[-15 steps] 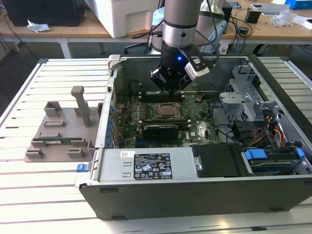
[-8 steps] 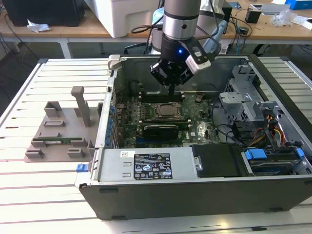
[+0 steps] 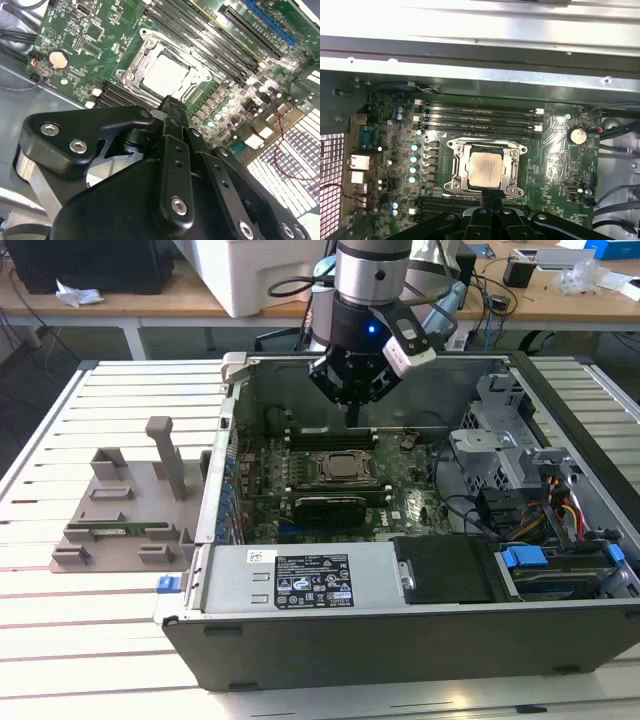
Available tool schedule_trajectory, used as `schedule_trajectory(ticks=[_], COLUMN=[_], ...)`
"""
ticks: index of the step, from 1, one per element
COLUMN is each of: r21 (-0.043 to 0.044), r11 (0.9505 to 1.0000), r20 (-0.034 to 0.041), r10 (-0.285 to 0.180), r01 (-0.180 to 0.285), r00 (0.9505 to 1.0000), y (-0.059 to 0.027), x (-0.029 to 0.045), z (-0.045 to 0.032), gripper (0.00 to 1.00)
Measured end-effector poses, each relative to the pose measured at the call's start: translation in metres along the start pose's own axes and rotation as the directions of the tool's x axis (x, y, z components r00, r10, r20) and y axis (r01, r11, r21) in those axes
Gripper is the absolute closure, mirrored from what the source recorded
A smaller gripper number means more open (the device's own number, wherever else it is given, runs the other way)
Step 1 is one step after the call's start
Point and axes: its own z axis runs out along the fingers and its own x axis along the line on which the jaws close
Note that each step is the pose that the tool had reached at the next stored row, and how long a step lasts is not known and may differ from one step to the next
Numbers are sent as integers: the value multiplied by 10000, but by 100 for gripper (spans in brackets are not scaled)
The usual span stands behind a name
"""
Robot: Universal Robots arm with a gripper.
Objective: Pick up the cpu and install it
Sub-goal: 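Install the second cpu locking lever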
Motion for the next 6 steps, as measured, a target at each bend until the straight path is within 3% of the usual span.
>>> schedule_trajectory(ticks=[6], r21=[0], r11=[10000], r20=[0], r10=[0], r01=[0], r00=[10000], y=[0], x=[1], z=[-25], gripper=[89])
